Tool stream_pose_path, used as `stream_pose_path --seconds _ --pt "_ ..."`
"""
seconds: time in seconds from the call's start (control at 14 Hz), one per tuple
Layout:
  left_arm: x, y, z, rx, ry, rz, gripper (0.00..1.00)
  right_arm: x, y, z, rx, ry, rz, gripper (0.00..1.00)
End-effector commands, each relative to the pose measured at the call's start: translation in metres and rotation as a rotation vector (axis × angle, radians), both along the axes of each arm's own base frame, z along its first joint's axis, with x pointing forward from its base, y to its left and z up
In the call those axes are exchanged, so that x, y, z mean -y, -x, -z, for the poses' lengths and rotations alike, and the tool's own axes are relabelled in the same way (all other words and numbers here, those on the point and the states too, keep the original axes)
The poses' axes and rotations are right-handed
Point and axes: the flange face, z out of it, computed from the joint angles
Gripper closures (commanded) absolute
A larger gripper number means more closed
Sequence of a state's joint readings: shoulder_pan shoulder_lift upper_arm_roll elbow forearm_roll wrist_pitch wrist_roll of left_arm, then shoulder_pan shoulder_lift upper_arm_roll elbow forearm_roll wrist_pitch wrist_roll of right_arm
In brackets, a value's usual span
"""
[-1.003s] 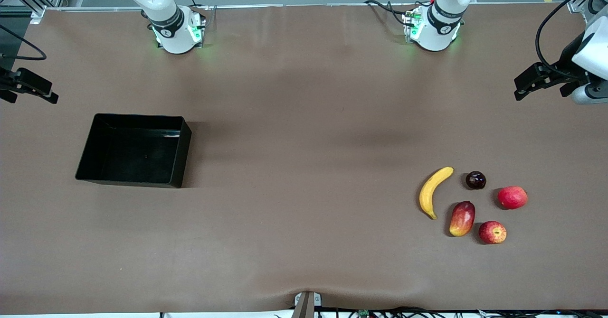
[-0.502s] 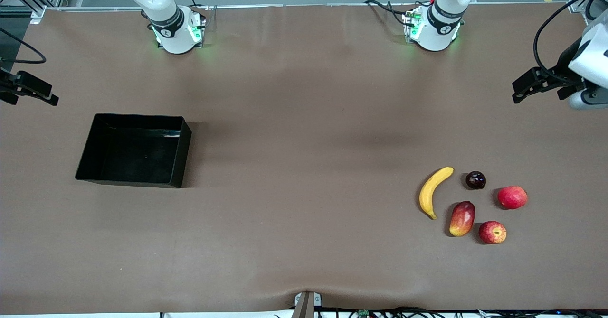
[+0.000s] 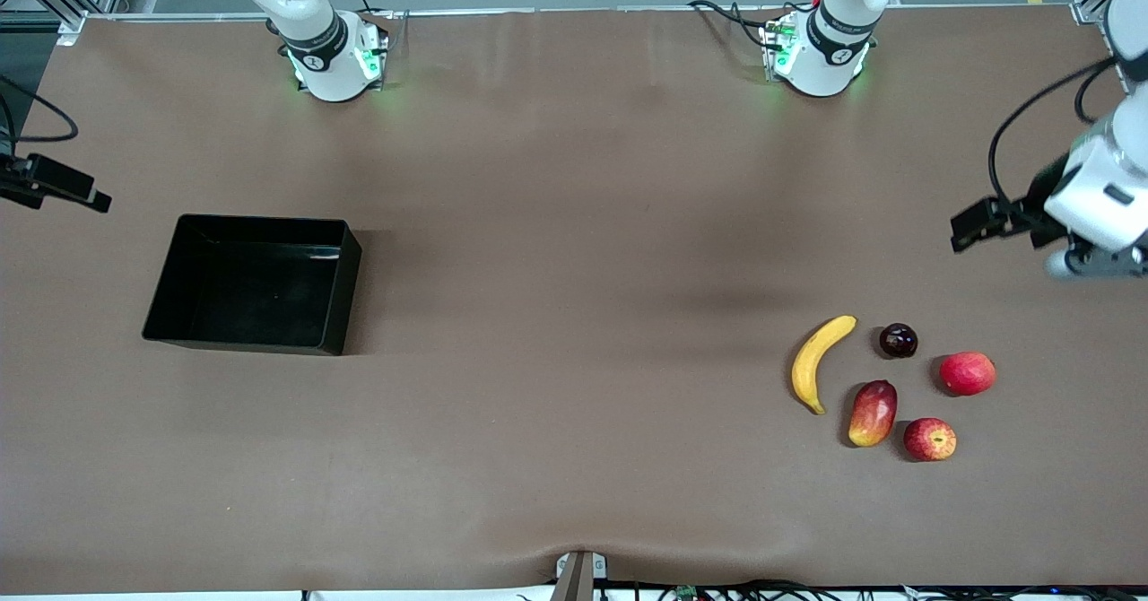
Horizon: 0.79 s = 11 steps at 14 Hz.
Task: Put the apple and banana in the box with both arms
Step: 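Move the left gripper toward the fruit while the right gripper approaches the box, then lower the left gripper onto the red apple while the right gripper grips the box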
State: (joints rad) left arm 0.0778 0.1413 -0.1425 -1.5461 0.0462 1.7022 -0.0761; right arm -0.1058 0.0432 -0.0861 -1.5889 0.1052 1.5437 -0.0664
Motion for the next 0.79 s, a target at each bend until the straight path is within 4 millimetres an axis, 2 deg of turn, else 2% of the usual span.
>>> stream_pose_path --seconds 0.0,0.07,0.14,0.29,0.5,0.72 --pt "-0.017 -0.032 0.039 0.021 0.013 0.069 0.0 0.01 -0.014 0.008 -0.007 -0.015 0.022 0.0" --pt "-0.018 -0.044 0.061 0.021 0.018 0.086 0.0 0.012 -0.016 0.011 -0.01 -0.01 0.024 0.0" --pt "-0.02 -0.054 0.078 0.029 0.024 0.092 0.0 0.014 -0.028 0.035 -0.038 -0.01 0.025 0.0" --pt "-0.029 -0.073 0.114 0.045 0.03 0.086 0.0 0.02 -0.043 0.069 -0.071 0.0 0.03 0.0" --pt "-0.031 -0.095 0.154 0.086 -0.006 0.183 0.0 0.044 -0.054 0.089 -0.044 0.011 0.069 0.0" --pt "-0.037 -0.117 0.194 0.093 -0.057 0.251 0.0 0.062 -0.065 0.121 -0.041 0.013 0.087 0.0"
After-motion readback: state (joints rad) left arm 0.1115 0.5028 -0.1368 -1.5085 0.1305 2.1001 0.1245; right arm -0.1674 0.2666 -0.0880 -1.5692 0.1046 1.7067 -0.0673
